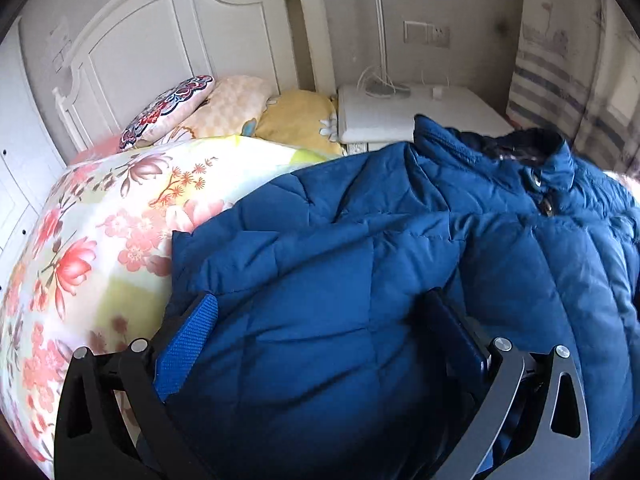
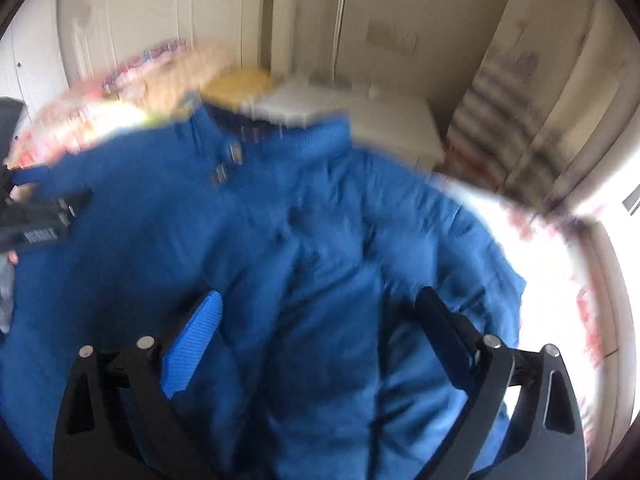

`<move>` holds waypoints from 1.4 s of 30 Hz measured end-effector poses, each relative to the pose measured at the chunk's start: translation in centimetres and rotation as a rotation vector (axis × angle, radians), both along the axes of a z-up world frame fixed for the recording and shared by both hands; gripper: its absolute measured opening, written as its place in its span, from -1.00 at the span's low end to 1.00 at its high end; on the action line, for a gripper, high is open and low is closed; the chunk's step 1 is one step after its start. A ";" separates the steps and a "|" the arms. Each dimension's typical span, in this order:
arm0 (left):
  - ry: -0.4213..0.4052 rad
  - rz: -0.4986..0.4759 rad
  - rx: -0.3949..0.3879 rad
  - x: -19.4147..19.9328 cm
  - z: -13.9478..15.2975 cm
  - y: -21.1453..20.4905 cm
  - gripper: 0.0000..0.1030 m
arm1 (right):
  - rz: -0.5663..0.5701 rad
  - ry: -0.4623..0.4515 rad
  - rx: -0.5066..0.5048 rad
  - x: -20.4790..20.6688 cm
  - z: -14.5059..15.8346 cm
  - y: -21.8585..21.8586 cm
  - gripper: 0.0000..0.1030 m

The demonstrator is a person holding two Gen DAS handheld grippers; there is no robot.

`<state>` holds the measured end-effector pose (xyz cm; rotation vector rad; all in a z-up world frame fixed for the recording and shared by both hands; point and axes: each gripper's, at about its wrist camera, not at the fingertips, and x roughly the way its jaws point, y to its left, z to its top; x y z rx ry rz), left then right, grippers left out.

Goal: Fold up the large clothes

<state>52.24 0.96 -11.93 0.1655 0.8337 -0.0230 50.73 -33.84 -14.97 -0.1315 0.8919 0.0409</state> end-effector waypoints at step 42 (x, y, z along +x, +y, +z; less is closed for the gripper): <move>-0.054 0.043 0.056 -0.4 0.2 -0.4 0.91 | -0.078 -0.687 0.058 -3.7 26.0 -1.8 0.95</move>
